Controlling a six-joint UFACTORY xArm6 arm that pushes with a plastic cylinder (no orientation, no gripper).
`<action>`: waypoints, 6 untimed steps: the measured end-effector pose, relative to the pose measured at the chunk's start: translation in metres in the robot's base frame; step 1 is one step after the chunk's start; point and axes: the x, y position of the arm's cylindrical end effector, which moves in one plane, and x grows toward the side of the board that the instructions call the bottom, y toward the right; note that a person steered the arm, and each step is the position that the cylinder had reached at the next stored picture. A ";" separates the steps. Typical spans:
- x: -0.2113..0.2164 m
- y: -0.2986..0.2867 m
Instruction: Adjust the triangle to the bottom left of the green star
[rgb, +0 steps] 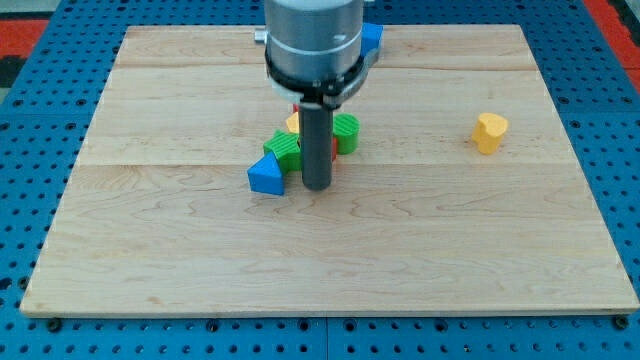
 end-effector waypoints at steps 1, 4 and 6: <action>0.036 -0.062; -0.021 -0.073; -0.008 -0.072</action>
